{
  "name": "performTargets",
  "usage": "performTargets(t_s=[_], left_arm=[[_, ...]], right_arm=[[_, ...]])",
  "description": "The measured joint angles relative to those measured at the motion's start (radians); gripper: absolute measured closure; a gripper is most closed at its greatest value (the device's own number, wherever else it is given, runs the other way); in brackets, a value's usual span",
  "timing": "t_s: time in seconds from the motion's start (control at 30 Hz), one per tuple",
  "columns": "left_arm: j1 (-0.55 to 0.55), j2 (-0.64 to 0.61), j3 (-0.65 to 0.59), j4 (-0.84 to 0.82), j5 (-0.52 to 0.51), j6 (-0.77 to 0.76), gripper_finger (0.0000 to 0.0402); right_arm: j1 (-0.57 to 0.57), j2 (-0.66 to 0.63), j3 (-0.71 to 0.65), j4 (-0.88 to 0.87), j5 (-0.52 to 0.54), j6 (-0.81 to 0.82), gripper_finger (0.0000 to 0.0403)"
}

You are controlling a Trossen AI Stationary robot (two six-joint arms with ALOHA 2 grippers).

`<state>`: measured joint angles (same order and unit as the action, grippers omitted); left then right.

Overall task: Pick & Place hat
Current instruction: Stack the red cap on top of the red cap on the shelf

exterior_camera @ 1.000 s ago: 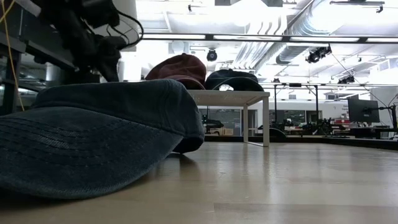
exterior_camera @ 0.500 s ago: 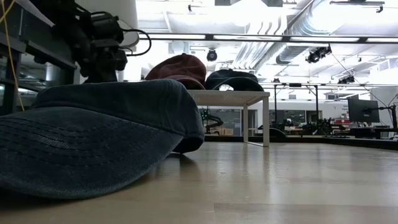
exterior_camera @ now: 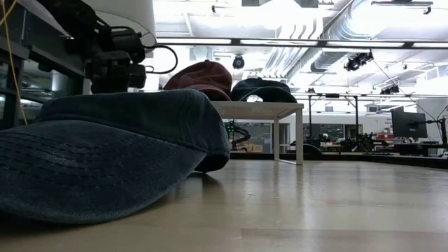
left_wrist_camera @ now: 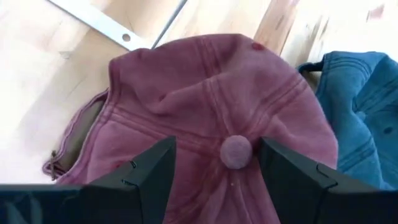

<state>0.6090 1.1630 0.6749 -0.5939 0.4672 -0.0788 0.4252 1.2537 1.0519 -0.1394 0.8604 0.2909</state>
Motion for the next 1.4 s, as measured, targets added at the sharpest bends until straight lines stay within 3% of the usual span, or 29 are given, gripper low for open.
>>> performTargets(t_s=[0.3,0.67,0.8,1.17,1.4], left_arm=[[0.000,0.000,0.000,-0.009,0.125,-0.001,0.0177],[0.000,0.000,0.000,-0.010,0.148,-0.051,0.0180],[0.000,0.000,0.000,-0.013,0.148,-0.057,0.0213],[0.000,0.000,0.000,-0.016,0.148,-0.083,0.0353],[0.000,-0.006,0.000,-0.016,0.150,-0.083,0.0355]], right_arm=[[0.000,0.000,0.000,0.000,-0.001,0.001,0.0256],[0.000,0.000,0.000,0.000,-0.004,0.001,0.0256],[0.000,0.000,0.000,0.000,-0.004,0.001,0.0257],[0.000,0.000,0.000,-0.001,-0.004,0.023,0.0257],[0.000,0.000,0.000,-0.001,-0.004,0.023,0.0257]])
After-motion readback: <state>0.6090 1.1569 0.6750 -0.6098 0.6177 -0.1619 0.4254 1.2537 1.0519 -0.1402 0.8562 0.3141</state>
